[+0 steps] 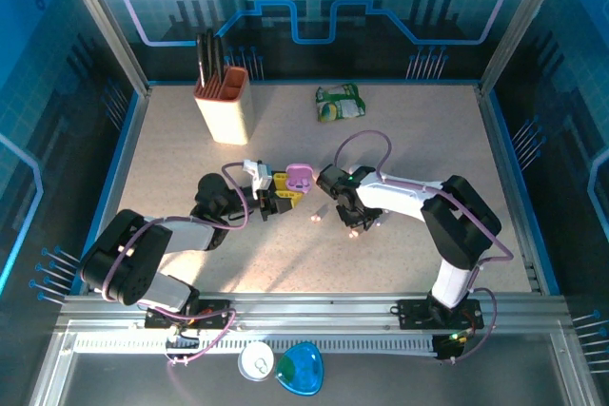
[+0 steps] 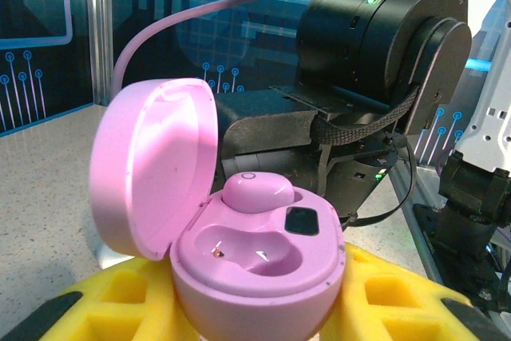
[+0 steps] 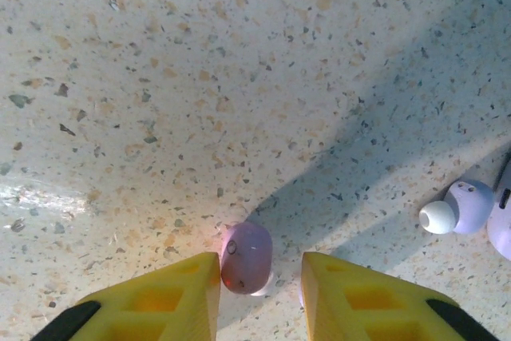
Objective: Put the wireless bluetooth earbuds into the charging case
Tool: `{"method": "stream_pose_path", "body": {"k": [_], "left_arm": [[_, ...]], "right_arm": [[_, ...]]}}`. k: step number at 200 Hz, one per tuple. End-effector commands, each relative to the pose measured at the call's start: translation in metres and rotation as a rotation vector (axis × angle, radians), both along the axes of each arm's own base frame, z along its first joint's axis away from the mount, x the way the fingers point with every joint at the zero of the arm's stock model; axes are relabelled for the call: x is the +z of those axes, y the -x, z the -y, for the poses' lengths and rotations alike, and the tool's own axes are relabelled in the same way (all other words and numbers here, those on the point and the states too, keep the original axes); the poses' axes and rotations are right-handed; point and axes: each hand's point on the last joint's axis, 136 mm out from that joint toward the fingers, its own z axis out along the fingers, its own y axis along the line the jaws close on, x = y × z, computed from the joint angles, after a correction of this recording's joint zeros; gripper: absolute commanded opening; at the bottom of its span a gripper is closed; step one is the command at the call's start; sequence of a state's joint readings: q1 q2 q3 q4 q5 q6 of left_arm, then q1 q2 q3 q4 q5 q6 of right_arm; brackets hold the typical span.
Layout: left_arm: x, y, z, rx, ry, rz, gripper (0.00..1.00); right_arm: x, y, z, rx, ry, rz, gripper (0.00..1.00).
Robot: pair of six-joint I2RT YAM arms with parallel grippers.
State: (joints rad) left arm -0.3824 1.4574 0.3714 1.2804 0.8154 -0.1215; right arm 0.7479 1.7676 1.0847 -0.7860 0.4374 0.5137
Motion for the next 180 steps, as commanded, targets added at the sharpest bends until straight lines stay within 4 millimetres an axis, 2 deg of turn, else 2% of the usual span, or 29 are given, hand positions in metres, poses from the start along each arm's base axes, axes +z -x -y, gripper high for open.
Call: {"method": "stream_pose_path", "body": {"k": [1, 33, 61, 107, 145, 180], "left_arm": [[0.002, 0.0, -0.002, 0.008, 0.005, 0.035, 0.27], [0.001, 0.001, -0.003, 0.009, 0.004, 0.035, 0.28], [0.0, 0.001, -0.002, 0.009, 0.004, 0.034, 0.28], [0.0, -0.001, -0.002, 0.01, 0.005, 0.036, 0.28], [-0.002, -0.005, -0.002, 0.022, 0.014, 0.036, 0.27], [-0.001, -0.008, 0.001, 0.015, 0.024, 0.028, 0.27]], "right_arm": [[-0.003, 0.002, 0.0, 0.017, 0.04, -0.014, 0.32], [-0.007, 0.002, 0.0, 0.021, 0.051, -0.024, 0.31], [-0.005, 0.002, 0.0, 0.021, 0.05, -0.02, 0.26], [0.011, -0.002, -0.004, 0.024, -0.003, 0.031, 0.23], [0.047, -0.009, -0.03, 0.049, -0.243, 0.135, 0.22], [0.109, -0.017, -0.05, 0.106, -0.488, 0.317, 0.2]]}}
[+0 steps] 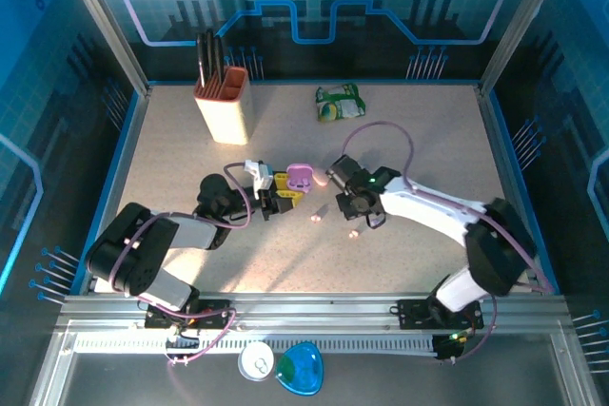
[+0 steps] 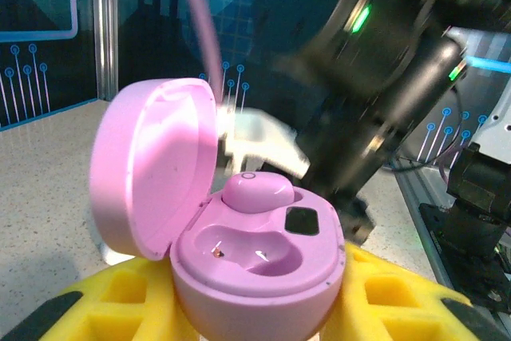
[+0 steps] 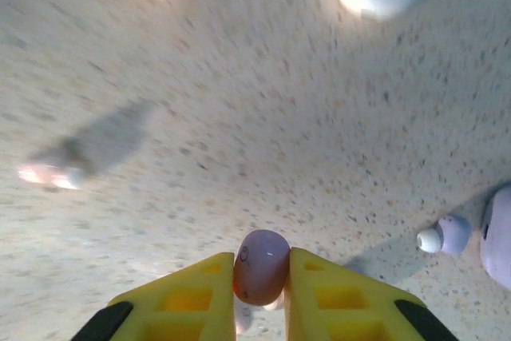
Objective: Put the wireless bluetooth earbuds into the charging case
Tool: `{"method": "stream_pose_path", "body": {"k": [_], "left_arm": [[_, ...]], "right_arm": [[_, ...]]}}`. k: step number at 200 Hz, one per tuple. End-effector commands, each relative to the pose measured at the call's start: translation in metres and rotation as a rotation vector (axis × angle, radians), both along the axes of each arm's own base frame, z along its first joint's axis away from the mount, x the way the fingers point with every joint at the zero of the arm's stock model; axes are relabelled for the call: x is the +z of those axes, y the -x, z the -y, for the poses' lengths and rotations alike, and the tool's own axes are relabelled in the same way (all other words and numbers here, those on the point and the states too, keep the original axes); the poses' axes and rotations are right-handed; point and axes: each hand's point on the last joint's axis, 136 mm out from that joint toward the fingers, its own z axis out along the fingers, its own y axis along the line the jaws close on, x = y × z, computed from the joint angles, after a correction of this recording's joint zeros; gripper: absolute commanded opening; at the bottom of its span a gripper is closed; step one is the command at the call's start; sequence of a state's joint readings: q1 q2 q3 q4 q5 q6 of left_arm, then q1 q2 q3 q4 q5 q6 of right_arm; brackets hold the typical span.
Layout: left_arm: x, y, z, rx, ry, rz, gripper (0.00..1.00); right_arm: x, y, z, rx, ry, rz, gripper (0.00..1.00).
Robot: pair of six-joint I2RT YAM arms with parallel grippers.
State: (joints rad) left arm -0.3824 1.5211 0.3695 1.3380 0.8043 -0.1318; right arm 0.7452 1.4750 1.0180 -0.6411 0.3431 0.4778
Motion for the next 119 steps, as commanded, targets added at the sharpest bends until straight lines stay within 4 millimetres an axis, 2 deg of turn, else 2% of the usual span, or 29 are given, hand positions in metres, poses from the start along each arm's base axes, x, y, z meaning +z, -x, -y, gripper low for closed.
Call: {"method": "stream_pose_path", "body": {"k": [1, 26, 54, 87, 119], "left_arm": [[0.009, -0.002, 0.0, 0.006, 0.023, 0.046, 0.27], [0.012, -0.006, 0.002, 0.017, 0.022, 0.059, 0.27], [0.011, -0.011, 0.008, 0.03, 0.005, 0.072, 0.27], [0.014, -0.018, 0.013, 0.054, 0.01, 0.097, 0.27], [0.017, -0.023, 0.013, 0.088, 0.022, 0.124, 0.27]], "right_arm": [[0.04, -0.006, -0.02, 0.059, -0.188, 0.12, 0.2], [0.089, -0.003, -0.04, 0.15, -0.392, 0.227, 0.21], [0.133, 0.006, -0.06, 0.243, -0.557, 0.289, 0.22], [0.165, 0.012, -0.08, 0.312, -0.664, 0.318, 0.22], [0.183, 0.015, -0.101, 0.368, -0.721, 0.335, 0.22]]}}
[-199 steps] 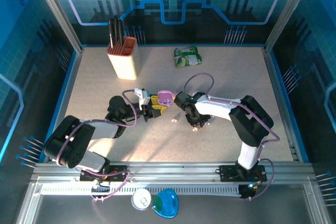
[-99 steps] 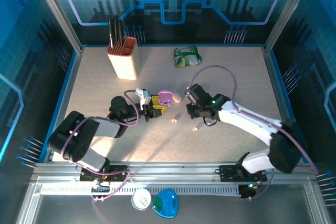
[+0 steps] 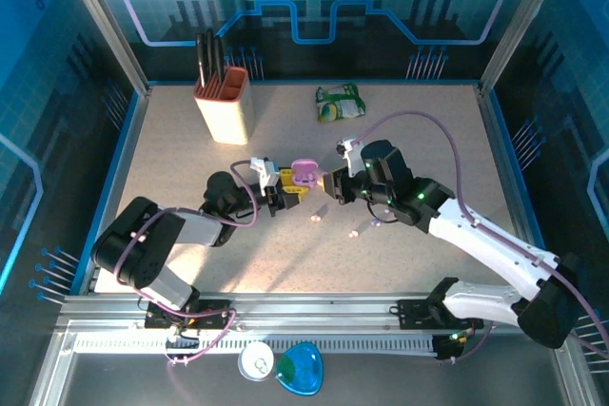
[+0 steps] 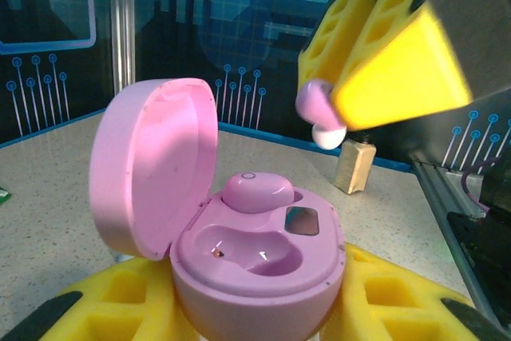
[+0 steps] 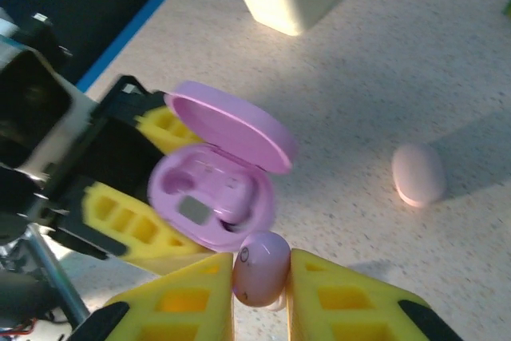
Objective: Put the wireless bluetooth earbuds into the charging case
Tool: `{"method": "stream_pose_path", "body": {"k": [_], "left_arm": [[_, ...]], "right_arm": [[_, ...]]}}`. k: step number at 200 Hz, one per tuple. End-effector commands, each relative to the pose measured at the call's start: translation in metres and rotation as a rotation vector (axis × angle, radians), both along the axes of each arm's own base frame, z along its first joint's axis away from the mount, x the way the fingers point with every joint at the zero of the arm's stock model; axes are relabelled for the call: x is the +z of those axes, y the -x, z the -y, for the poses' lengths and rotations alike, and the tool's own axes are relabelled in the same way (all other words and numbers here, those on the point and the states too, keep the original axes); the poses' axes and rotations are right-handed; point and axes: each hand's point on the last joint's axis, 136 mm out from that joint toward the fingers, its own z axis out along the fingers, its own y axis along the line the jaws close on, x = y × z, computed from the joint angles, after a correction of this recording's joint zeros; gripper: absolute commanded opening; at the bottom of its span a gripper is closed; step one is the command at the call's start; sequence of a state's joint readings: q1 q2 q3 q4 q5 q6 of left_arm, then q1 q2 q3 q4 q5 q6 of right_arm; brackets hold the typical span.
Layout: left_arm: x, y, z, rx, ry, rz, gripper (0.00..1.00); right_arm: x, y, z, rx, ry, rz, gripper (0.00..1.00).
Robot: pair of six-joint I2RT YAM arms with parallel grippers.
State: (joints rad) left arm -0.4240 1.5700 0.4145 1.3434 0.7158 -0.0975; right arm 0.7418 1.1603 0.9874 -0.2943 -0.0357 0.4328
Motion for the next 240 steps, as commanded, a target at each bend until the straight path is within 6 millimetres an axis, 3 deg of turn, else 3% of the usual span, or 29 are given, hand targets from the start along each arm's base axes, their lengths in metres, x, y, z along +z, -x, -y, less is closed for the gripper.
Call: {"method": "stream_pose_path", "body": {"k": [1, 45, 79, 162, 240], "left_arm": [[0.016, -0.008, 0.002, 0.04, 0.022, 0.095, 0.27], [0.016, -0.01, 0.002, 0.073, 0.014, 0.119, 0.27], [0.02, -0.008, 0.002, 0.077, 0.019, 0.13, 0.27], [0.024, -0.007, 0.002, 0.085, 0.031, 0.126, 0.27], [0.027, -0.009, 0.0, 0.11, 0.036, 0.131, 0.27]], "right_arm": [[0.038, 0.003, -0.027, 0.083, -0.105, 0.069, 0.22], [0.041, -0.002, -0.056, 0.149, -0.11, 0.068, 0.22], [0.036, -0.012, -0.066, 0.156, -0.086, 0.071, 0.22], [0.001, -0.019, -0.065, 0.129, -0.012, 0.02, 0.22], [-0.015, -0.021, -0.06, 0.107, 0.029, -0.01, 0.23]]}}
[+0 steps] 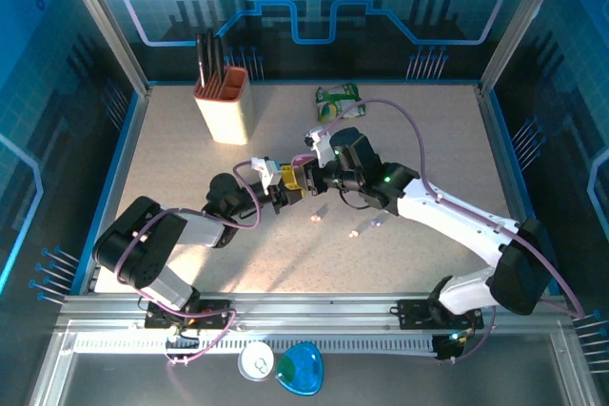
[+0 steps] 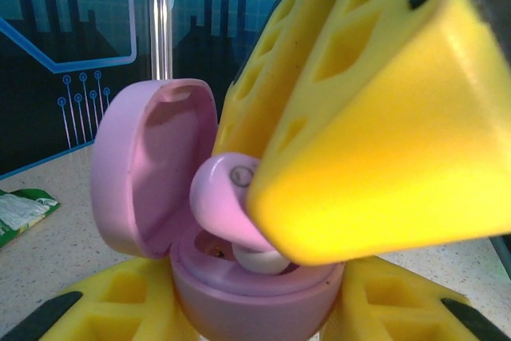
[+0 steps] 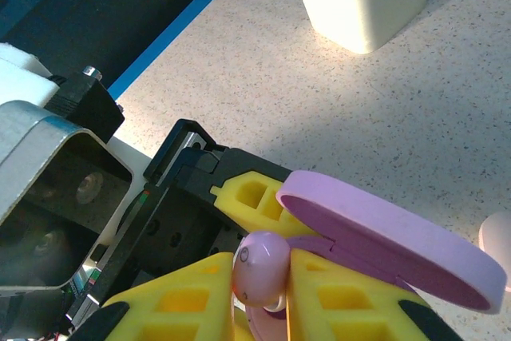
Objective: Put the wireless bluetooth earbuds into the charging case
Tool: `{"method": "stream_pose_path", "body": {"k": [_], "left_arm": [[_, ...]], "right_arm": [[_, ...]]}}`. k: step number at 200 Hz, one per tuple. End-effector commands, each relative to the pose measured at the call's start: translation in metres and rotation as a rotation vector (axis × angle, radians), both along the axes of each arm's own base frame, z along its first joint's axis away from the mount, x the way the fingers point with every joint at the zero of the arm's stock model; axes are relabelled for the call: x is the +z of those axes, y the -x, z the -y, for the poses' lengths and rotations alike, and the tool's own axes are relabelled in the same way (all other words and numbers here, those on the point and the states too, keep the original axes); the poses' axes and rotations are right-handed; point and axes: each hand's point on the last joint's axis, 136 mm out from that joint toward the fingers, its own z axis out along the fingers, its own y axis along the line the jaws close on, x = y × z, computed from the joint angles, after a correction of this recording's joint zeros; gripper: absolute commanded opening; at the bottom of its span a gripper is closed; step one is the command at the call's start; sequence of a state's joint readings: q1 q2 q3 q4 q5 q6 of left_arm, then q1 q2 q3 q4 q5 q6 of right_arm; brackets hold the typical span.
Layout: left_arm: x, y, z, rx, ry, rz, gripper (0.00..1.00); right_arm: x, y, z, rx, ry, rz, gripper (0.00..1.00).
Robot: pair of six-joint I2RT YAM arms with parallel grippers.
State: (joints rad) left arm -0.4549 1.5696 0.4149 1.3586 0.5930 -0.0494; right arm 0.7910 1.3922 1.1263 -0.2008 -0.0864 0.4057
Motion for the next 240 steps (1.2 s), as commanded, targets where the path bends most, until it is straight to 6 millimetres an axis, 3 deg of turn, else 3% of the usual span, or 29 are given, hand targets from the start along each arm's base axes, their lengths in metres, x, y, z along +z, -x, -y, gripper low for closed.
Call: {"method": "stream_pose_path", "body": {"k": [1, 80, 112, 162, 188, 217, 240], "left_arm": [[0.022, 0.002, -0.001, 0.014, 0.032, 0.079, 0.27], [0.025, 0.0, -0.002, 0.026, 0.037, 0.083, 0.27], [0.022, 0.0, -0.002, 0.026, 0.033, 0.08, 0.27], [0.016, 0.0, -0.003, 0.036, 0.013, 0.092, 0.27], [0.009, 0.001, -0.004, 0.049, -0.014, 0.112, 0.27], [0.008, 0.007, -0.006, 0.046, -0.036, 0.15, 0.27], [0.011, 0.011, -0.006, 0.042, -0.035, 0.167, 0.27]], "right_arm": [[-0.01, 0.0, 0.0, 0.001, 0.036, -0.009, 0.23], [-0.001, -0.002, 0.008, -0.025, 0.058, 0.013, 0.36], [0.007, -0.002, 0.01, -0.026, 0.05, 0.03, 0.37], [0.045, 0.008, 0.015, 0.008, -0.074, 0.103, 0.45], [0.061, 0.003, 0.023, 0.002, -0.157, 0.084, 0.41], [0.051, -0.019, 0.034, -0.076, -0.075, 0.012, 0.35], [0.037, -0.03, 0.029, -0.061, -0.01, -0.086, 0.34]]}}
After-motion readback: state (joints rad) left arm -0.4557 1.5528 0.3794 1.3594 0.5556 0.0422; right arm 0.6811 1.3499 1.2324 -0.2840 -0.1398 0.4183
